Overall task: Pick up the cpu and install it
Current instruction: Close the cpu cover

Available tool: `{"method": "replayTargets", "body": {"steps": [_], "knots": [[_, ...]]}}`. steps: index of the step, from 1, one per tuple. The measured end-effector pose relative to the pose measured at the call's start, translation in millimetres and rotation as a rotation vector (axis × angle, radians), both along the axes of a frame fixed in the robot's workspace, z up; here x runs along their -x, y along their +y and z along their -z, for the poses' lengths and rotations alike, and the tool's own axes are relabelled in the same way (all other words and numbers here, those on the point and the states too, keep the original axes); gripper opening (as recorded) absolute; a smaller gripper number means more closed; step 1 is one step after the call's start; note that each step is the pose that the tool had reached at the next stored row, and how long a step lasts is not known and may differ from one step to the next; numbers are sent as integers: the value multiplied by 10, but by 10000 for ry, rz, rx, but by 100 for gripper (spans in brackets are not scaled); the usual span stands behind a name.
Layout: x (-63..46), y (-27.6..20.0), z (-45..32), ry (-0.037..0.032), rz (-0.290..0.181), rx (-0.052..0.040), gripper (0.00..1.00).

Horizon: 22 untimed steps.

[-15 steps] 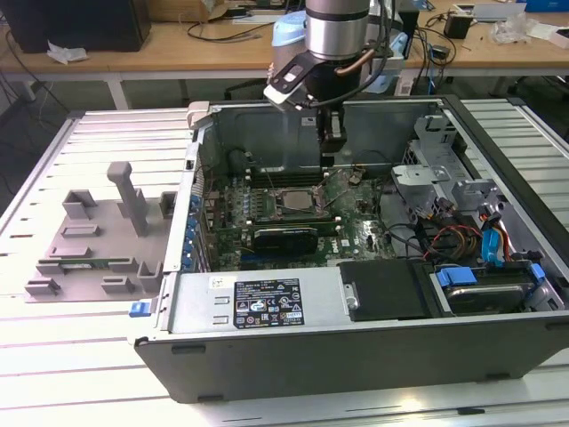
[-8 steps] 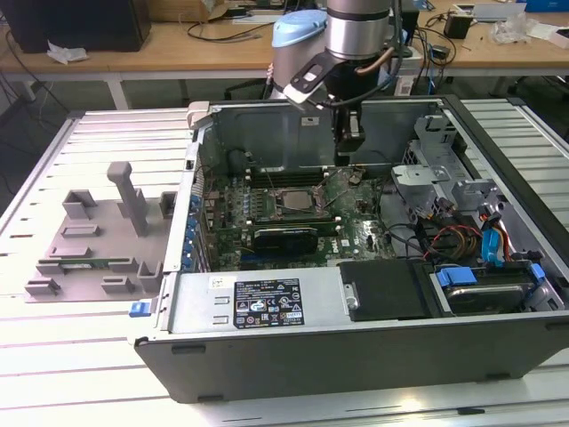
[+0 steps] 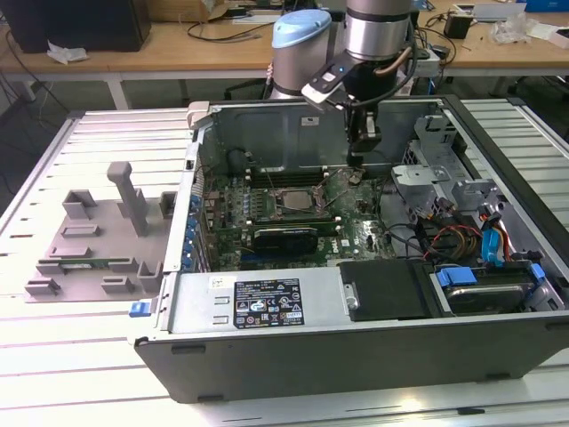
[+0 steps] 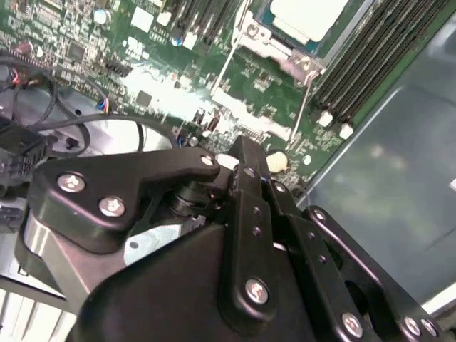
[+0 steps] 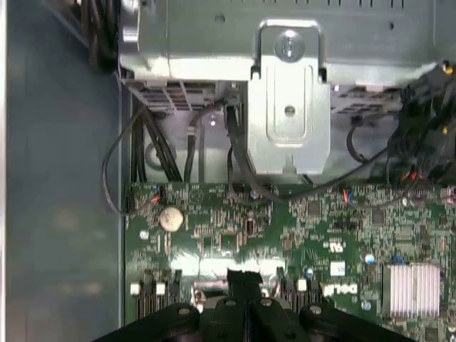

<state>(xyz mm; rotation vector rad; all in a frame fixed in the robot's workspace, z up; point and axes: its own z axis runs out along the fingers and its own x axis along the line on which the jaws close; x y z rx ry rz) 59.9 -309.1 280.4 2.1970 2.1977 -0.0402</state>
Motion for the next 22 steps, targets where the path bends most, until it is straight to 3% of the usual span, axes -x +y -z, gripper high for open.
{"method": "replayTargets", "body": {"steps": [7,11,15,22], "knots": [[-49,0,155,65,0,0,11],[-75,0,210,69,0,1,11],[-77,1,314,75,0,-1,11],[-73,2,320,75,0,-2,11]]}}
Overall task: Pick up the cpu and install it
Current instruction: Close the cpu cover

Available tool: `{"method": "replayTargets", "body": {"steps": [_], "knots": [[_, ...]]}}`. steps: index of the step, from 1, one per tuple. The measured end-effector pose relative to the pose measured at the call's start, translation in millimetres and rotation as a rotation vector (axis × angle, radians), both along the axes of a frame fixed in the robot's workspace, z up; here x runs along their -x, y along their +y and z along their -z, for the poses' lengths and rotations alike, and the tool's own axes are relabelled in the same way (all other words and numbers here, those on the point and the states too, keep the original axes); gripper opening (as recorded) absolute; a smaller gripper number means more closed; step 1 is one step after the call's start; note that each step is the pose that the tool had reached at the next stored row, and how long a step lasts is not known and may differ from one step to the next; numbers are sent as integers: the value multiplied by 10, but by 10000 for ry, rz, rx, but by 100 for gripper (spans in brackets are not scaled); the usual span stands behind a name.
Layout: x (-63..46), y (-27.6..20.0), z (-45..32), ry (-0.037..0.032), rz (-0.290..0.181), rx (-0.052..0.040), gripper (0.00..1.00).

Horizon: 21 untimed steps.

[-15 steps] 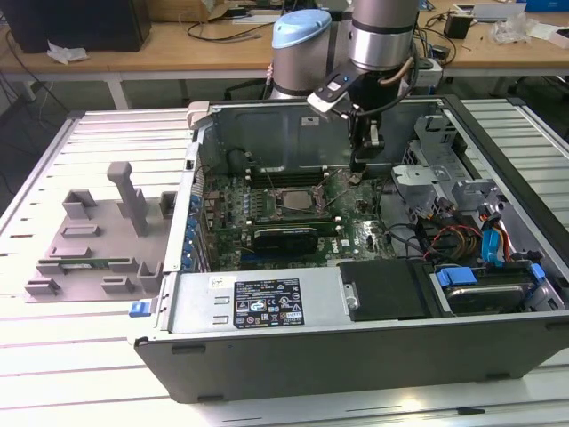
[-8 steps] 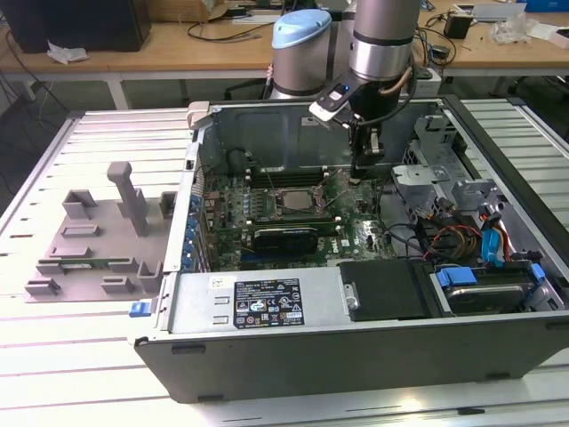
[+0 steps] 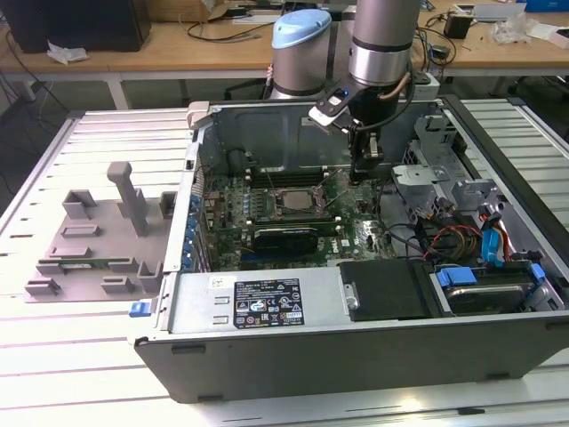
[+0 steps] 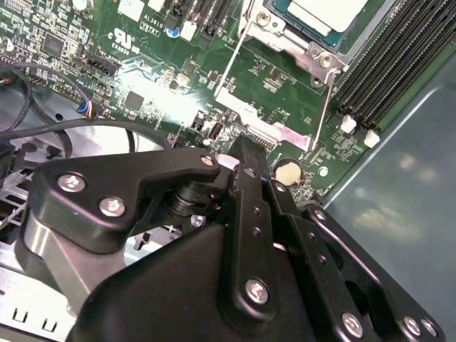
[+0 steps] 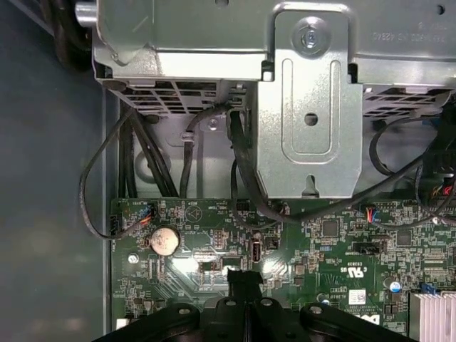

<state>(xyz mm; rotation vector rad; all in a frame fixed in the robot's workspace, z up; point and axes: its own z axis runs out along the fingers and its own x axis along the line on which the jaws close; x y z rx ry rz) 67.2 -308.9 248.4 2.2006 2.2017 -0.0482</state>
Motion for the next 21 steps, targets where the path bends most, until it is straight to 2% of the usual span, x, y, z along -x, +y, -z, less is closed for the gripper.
{"method": "replayTargets", "body": {"steps": [13,21], "knots": [[70,13,2,0,0,0,11],[190,18,2,-8,16,1,11]]}}
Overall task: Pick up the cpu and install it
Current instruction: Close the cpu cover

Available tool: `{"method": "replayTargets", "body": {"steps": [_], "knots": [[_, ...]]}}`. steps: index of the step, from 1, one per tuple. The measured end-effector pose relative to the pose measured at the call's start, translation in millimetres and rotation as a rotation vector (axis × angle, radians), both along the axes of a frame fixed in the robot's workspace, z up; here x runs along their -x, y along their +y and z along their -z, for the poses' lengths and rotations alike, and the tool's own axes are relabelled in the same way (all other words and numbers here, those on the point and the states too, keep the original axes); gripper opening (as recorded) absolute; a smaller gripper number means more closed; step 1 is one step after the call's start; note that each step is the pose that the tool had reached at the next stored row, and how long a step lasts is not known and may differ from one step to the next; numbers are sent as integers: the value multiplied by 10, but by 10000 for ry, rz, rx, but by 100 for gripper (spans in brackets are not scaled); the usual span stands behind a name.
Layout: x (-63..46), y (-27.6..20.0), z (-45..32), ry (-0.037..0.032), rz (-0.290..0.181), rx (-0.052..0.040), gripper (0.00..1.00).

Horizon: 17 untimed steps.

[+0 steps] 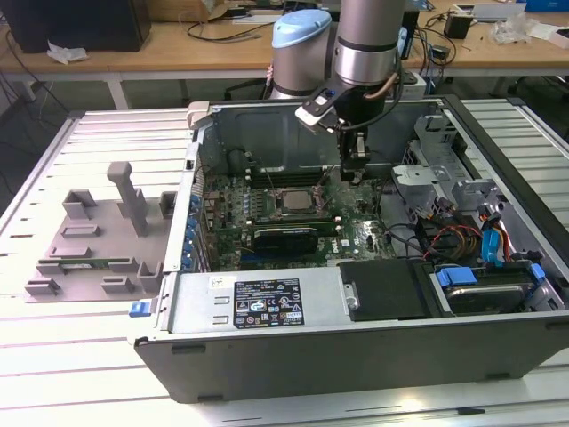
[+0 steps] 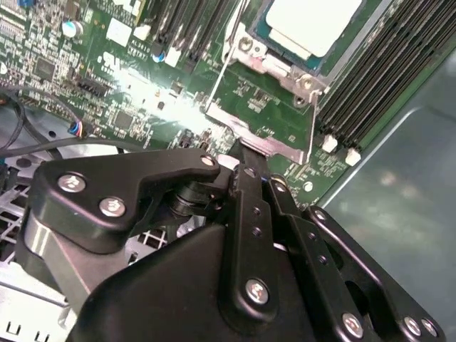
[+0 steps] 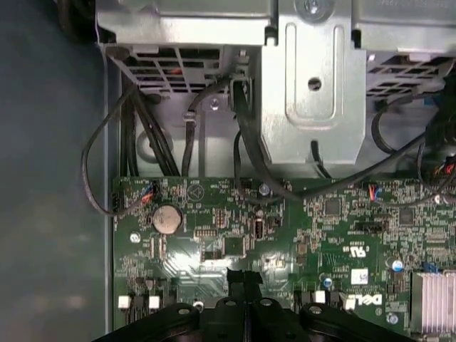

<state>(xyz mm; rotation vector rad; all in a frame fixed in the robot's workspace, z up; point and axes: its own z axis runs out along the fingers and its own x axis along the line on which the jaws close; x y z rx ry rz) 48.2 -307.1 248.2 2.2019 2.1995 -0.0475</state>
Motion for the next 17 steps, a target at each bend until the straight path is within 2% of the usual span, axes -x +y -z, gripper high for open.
{"method": "replayTargets", "body": {"steps": [6,10,14,17], "knots": [[128,7,0,-36,38,0,11],[215,15,0,-94,44,0,11],[385,18,1,-161,46,-1,11],[392,19,1,-162,44,0,11]]}}
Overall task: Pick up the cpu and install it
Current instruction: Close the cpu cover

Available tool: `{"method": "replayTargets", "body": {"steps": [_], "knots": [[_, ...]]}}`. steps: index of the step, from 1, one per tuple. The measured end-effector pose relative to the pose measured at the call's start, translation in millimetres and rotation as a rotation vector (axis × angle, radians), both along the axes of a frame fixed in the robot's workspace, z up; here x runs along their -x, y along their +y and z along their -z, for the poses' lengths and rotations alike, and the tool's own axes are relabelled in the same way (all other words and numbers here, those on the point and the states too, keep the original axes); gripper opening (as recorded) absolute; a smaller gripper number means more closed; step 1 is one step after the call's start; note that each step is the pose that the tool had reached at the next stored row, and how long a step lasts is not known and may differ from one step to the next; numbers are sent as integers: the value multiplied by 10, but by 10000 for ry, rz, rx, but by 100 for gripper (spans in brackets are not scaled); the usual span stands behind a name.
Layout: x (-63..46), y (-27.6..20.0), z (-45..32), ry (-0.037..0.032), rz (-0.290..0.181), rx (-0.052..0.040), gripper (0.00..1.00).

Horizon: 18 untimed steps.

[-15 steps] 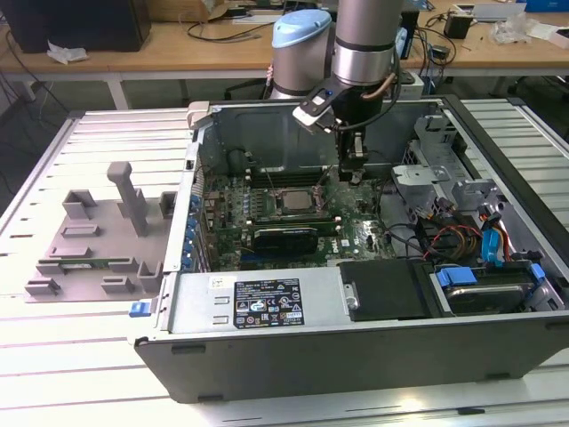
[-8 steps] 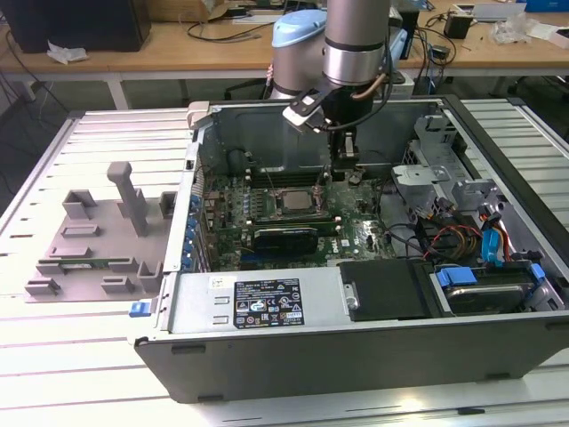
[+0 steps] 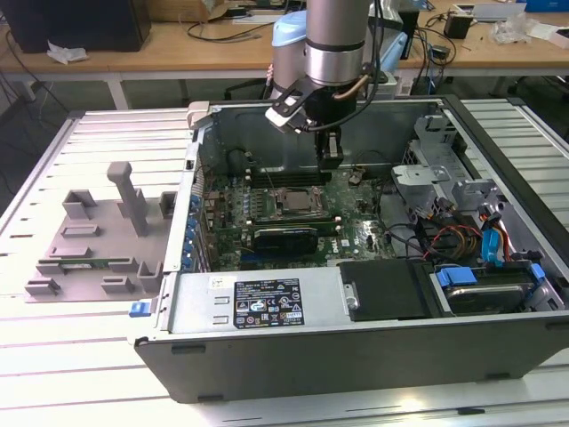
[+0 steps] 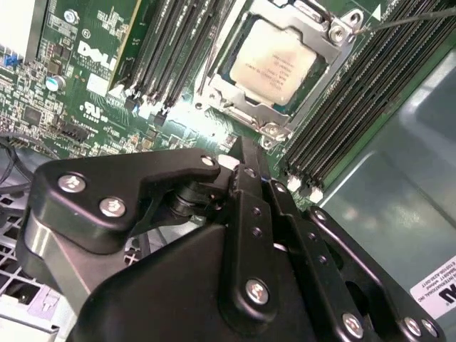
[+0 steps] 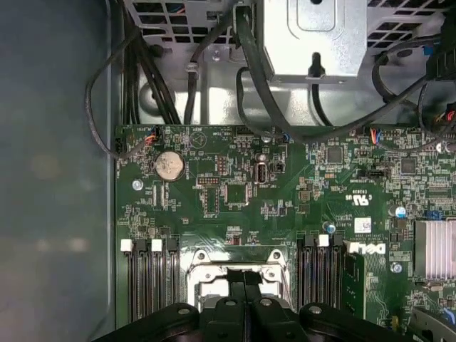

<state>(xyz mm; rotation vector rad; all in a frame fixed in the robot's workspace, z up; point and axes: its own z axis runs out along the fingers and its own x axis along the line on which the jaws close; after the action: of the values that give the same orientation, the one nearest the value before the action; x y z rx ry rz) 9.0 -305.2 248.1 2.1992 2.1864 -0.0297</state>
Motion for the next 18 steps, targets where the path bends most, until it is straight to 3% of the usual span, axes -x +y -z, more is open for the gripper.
{"method": "replayTargets", "body": {"steps": [1,2,3,13,18], "knots": [[1,0,0,0,1,-1,11],[0,1,3,109,3,-3,11],[-1,0,3,291,1,1,11],[160,-15,72,294,1,1,11],[270,-44,194,294,1,2,11]]}}
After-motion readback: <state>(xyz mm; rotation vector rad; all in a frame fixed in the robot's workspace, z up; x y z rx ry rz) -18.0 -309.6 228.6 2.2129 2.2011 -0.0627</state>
